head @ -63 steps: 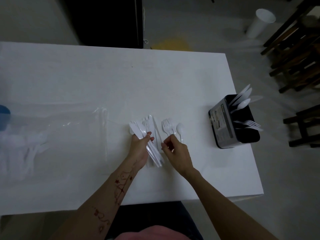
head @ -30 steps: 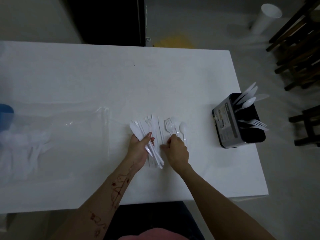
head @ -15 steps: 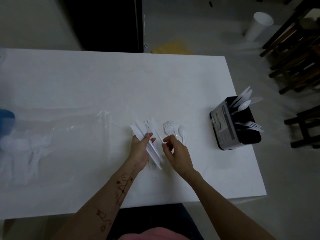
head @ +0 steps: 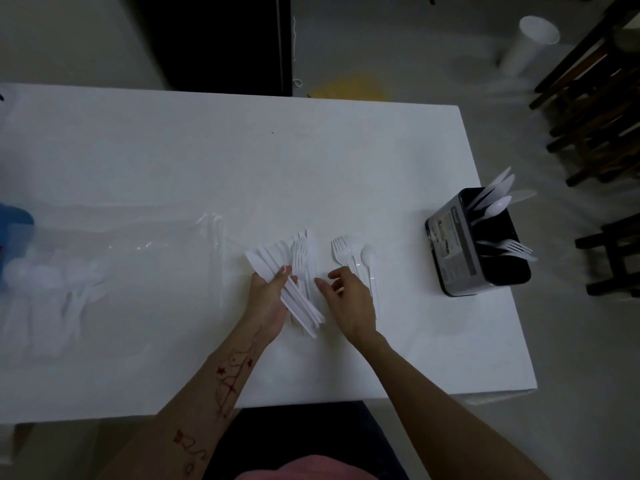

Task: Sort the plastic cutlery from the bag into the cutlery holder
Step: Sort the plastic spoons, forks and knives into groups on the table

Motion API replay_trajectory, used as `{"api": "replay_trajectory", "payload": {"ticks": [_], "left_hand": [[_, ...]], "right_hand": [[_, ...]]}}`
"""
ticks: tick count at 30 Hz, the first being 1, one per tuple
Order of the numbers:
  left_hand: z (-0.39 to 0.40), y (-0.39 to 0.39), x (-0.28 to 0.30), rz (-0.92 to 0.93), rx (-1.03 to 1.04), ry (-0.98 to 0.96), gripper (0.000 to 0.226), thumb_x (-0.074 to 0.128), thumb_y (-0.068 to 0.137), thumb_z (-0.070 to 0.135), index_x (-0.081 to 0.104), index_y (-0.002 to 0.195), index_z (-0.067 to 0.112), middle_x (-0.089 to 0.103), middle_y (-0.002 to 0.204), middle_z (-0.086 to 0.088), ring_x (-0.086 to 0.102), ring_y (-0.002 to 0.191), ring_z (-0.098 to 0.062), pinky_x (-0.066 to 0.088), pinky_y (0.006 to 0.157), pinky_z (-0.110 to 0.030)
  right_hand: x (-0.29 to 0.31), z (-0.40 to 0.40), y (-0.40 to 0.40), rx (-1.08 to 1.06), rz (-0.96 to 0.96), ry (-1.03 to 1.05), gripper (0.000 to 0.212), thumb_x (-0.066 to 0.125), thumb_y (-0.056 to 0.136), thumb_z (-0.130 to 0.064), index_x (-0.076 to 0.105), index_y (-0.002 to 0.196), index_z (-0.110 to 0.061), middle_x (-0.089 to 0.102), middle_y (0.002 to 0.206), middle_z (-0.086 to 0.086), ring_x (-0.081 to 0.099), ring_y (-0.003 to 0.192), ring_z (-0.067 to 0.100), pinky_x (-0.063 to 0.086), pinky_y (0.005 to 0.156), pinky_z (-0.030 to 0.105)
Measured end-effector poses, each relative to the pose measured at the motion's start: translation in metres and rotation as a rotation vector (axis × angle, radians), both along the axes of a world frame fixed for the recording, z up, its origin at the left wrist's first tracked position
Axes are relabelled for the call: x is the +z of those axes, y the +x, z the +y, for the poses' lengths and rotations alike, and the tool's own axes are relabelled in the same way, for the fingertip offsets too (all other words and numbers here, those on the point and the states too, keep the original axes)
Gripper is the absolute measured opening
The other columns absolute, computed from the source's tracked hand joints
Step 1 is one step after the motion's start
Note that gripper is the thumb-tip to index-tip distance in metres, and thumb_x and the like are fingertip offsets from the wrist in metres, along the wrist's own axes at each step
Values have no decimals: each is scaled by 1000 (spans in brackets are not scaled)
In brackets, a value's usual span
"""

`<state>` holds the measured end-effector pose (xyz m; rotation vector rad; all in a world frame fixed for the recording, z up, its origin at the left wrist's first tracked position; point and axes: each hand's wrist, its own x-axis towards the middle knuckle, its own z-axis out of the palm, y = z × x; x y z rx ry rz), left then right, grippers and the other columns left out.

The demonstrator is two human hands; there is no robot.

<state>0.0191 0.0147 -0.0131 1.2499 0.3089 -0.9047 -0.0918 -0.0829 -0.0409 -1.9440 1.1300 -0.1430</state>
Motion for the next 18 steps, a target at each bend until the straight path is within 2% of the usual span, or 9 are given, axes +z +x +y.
{"api": "replay_trajectory", "payload": {"ticks": [2, 4, 6, 7, 10, 13, 16, 18], "left_hand": [[6, 1, -2, -9, 10, 23, 9, 53, 93, 4, 58, 98, 10, 60, 88, -5, 59, 81, -17, 56, 68, -25], [11, 3, -4, -9, 15, 46, 13, 55, 93, 6, 59, 105, 8, 61, 96, -8, 60, 88, -21, 54, 74, -29], [14, 4, -4, -5, 11, 42, 21, 56, 93, 7, 58, 114, 4, 62, 102, -11, 60, 95, -24, 52, 81, -32], [14, 4, -4, -2, 9, 42, 19, 56, 93, 7, 59, 111, 5, 62, 102, -10, 60, 95, -24, 52, 81, -32], [13, 4, -1, 9, 7, 46, 9, 55, 93, 7, 59, 97, 14, 61, 95, -5, 60, 88, -18, 51, 71, -28], [8, 3, 0, 22, 5, 27, 10, 55, 93, 5, 59, 95, 15, 61, 95, -4, 60, 86, -17, 51, 69, -27], [4, 1, 1, 26, 2, 17, 11, 53, 94, 3, 58, 93, 13, 62, 92, -4, 60, 83, -17, 55, 63, -24], [2, -1, 1, 47, 1, 7, 11, 52, 94, 3, 58, 94, 12, 63, 92, -4, 61, 83, -17, 55, 57, -21]], "right_hand": [[-4, 5, 7, 94, 135, 10, 55, 66, 84, -57, 52, 121, -19, 63, 103, -3, 63, 90, 15, 56, 80, 34], [-5, 10, 14, 154, 192, -23, 57, 69, 82, -55, 50, 120, -17, 59, 106, -2, 61, 92, 17, 55, 80, 33], [-10, 11, 17, 149, 189, -28, 46, 71, 85, -44, 51, 116, -15, 60, 105, 0, 63, 91, 19, 54, 79, 31], [-12, 10, 18, 127, 181, -12, 39, 69, 88, -38, 52, 114, -15, 61, 104, 1, 64, 91, 19, 53, 78, 30], [-13, 2, 14, 39, 147, 26, 24, 63, 94, -29, 56, 110, -13, 65, 100, 1, 64, 89, 18, 51, 76, 26], [-9, -10, 6, -21, 124, 16, 15, 60, 95, -21, 59, 106, -10, 63, 93, -1, 64, 86, 19, 50, 75, 28], [-6, -19, -3, -90, 137, -24, 13, 53, 97, -22, 61, 101, -13, 66, 88, -1, 64, 83, 21, 54, 77, 35], [-7, -22, -8, -82, 164, -80, 15, 51, 99, -25, 61, 97, -14, 67, 85, 1, 64, 78, 22, 54, 72, 35]]}}
